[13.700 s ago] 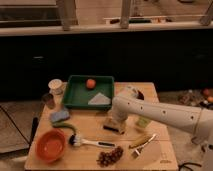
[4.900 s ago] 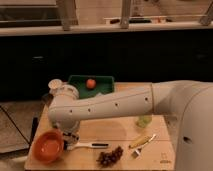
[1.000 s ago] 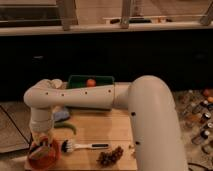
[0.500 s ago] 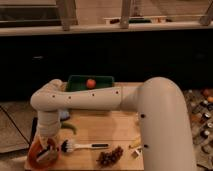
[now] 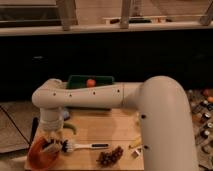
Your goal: Wipe red bowl with eraser
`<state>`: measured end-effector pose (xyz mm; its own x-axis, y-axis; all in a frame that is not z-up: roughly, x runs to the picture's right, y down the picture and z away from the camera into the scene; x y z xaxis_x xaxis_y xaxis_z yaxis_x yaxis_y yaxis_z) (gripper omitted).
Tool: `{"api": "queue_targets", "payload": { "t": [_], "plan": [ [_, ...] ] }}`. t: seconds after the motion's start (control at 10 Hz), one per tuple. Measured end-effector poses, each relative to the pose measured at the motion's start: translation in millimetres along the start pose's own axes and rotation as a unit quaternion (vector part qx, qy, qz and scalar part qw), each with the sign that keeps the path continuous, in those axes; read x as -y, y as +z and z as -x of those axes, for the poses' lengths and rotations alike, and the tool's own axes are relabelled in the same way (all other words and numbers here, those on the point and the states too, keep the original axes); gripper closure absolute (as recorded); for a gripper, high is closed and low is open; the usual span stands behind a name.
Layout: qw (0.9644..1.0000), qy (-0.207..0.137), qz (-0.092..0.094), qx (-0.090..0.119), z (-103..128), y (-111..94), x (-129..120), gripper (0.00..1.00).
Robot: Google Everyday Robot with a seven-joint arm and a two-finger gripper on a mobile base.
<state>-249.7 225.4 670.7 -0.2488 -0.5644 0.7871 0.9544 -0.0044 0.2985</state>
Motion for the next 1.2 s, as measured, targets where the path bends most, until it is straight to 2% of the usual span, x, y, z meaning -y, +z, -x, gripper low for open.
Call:
{"api": "queue_targets", "payload": {
  "t": [0.3,0.5,0.6,0.8,1.0,1.2],
  "plan": [
    [0.9995,-0.032,-0.004,0.001,-11,5,29,0.96],
    [0.9984,-0.054,-0.004,0.012,-5,9,38,0.96],
    [0.9976,-0.065,-0.003,0.023,7,13,40,0.96],
    [0.9975,-0.062,0.001,0.033,22,16,29,0.96],
    [0.9982,-0.045,0.005,0.040,35,16,9,0.96],
    [0.9991,-0.023,0.012,0.033,35,12,-4,0.96]
  ]
}}
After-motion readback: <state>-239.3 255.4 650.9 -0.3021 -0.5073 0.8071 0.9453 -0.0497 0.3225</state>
